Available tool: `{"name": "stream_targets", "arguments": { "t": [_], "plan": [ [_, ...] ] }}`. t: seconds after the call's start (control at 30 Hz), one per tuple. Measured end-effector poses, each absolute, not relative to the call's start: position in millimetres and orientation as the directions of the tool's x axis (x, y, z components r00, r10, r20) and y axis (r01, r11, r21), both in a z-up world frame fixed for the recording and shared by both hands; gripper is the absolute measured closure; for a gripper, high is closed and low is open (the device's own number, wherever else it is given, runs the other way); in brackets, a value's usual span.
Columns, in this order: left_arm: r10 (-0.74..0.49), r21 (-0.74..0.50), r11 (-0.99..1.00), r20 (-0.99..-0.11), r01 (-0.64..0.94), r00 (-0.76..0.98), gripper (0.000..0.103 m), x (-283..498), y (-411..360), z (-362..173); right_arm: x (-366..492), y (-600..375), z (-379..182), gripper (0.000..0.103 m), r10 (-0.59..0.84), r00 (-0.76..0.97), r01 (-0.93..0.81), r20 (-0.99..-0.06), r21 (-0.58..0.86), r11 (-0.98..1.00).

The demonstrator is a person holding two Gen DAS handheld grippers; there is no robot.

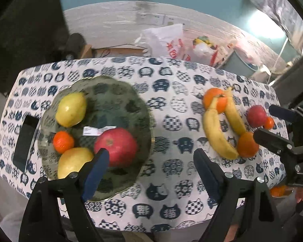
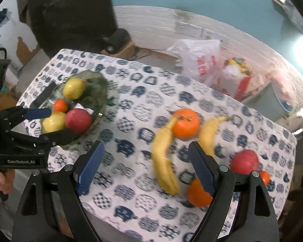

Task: Organize fruits
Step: 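Move both tools back over the bananas and fruit on the cloth, then grasp the second red apple with the right tool while the left tool grasps an orange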

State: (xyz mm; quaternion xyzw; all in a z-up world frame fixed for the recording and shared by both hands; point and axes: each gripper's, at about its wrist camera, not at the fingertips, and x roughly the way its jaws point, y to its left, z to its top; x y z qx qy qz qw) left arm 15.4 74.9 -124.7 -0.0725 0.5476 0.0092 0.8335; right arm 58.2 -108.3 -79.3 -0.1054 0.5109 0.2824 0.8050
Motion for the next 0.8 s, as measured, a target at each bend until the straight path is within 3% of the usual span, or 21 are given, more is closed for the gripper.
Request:
{"name": "stream_targets", "arguments": {
  "t": [0.8],
  "plan": [
    [-0.092, -0.065, 0.994, -0.935, 0.091, 0.344, 0.017, 83.2, -31.9, -133.7, 90.0, -243.4, -87.1, 0.018, 0.239, 0.360, -0.360, -0.902, 0.103, 0.927]
  ]
}}
